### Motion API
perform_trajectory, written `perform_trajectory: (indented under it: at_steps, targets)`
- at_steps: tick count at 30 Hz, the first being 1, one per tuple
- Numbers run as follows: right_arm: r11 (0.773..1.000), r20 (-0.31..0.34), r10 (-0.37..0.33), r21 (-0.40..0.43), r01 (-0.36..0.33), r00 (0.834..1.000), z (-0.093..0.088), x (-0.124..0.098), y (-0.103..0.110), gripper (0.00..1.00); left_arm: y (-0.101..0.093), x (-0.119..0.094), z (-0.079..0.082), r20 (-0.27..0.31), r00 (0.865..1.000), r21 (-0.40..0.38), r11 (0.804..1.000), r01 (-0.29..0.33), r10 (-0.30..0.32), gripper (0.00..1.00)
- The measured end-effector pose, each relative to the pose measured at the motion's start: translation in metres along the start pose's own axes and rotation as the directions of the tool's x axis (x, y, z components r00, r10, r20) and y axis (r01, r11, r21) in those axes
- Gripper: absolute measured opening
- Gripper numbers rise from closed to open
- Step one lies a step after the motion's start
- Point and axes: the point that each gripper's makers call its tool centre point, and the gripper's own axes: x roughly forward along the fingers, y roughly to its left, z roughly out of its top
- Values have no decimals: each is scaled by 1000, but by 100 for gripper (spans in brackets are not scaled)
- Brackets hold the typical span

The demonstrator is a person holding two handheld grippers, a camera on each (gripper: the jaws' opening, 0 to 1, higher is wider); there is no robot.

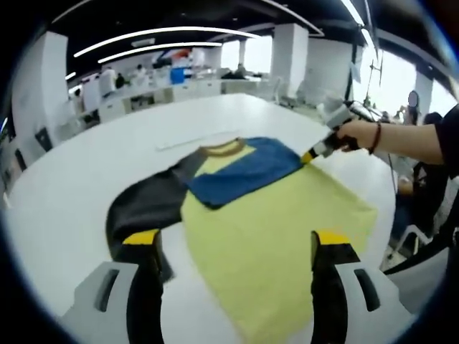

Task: Fold the garment on the visible template until the final outline fits inside the template.

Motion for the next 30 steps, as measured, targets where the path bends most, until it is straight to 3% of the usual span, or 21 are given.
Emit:
perform_trajectory:
  at_steps: [9, 30]
  targets:
    - [999, -8, -39, -6, 39, 999, 0, -7, -31, 0, -1, 2, 0, -3, 1000, 1, 1000, 10, -10, 80]
    - [997, -42, -82, -18, 81, 996, -2, -22, -65, 0, 2, 5, -3, -12, 1000, -4, 1000, 4, -4, 80]
